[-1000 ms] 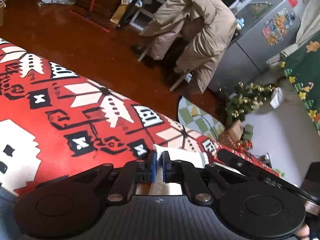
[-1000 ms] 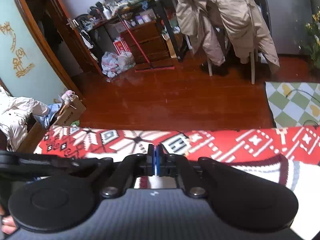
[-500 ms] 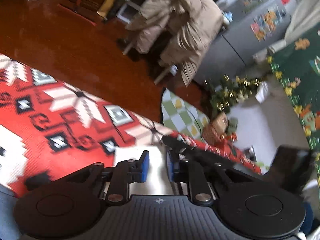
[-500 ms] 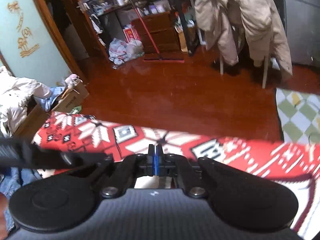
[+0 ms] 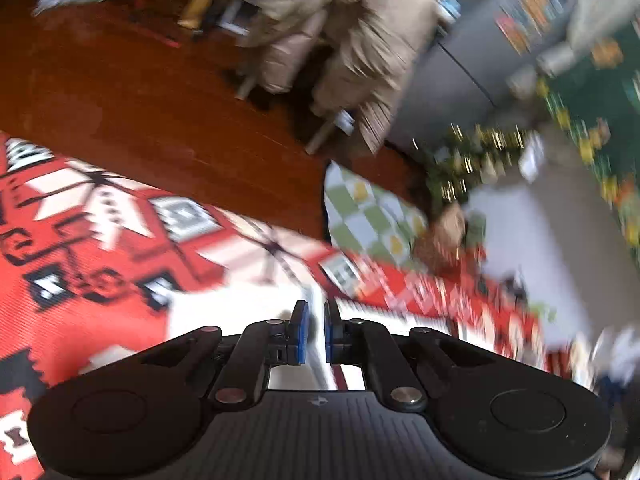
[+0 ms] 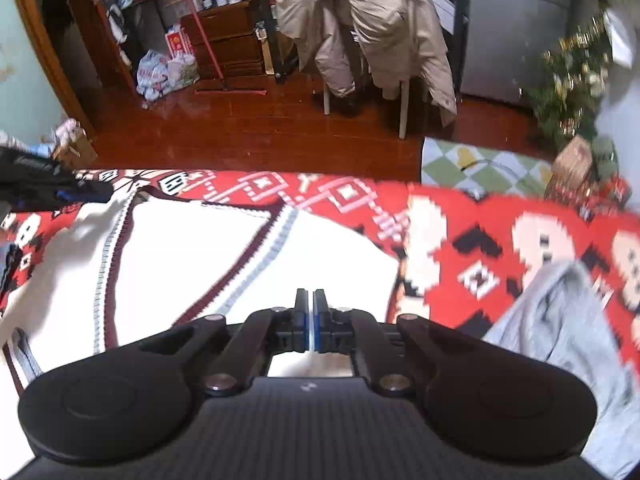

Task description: Fold clothes

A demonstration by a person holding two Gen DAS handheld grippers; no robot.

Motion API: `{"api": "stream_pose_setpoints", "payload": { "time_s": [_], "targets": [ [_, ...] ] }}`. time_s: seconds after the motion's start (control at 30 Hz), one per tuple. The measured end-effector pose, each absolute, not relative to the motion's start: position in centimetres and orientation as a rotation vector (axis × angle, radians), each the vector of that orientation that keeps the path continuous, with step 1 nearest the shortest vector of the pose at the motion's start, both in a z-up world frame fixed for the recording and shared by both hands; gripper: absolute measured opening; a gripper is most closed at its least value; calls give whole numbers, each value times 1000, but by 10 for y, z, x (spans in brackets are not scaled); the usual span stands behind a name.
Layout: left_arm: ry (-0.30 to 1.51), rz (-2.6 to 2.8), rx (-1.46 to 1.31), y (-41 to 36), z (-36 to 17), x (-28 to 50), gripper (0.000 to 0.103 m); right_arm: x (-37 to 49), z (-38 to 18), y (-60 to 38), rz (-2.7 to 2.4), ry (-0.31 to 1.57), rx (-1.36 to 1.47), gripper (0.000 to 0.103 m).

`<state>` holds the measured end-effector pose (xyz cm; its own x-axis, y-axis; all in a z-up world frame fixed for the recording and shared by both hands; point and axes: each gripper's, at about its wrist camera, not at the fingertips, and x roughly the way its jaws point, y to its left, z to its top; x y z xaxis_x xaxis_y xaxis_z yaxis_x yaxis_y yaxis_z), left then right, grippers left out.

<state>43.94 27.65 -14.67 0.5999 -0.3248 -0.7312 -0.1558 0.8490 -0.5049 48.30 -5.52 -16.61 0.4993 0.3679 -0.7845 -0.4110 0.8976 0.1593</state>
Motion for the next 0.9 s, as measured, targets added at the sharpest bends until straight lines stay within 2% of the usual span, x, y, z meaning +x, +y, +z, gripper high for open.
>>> {"api": "stream_pose_setpoints", "payload": {
  "time_s": [0.13,0.23,0.4,0.57,0.77,0.9],
  "targets": [
    [977,-129,-461,249,-149,444,6,501,-179,-46,455,891,-23,1],
    [954,-91,-502,247,-154,461,6,521,-187,-39,412,875,4,0],
    [953,-166,-567,234,-145,466,8,523,-166,-27,471,841,50,2],
    [1046,-211,-461,202,-153,458,7,496,-173,5,582,942,-43,2],
    [994,-120,-541,200,-157,478,5,516,-189,30,525,888,-33,0],
    [959,-76,-578,206,-145,487,8,537,-180,32,472,880,8,2]
  ]
}}
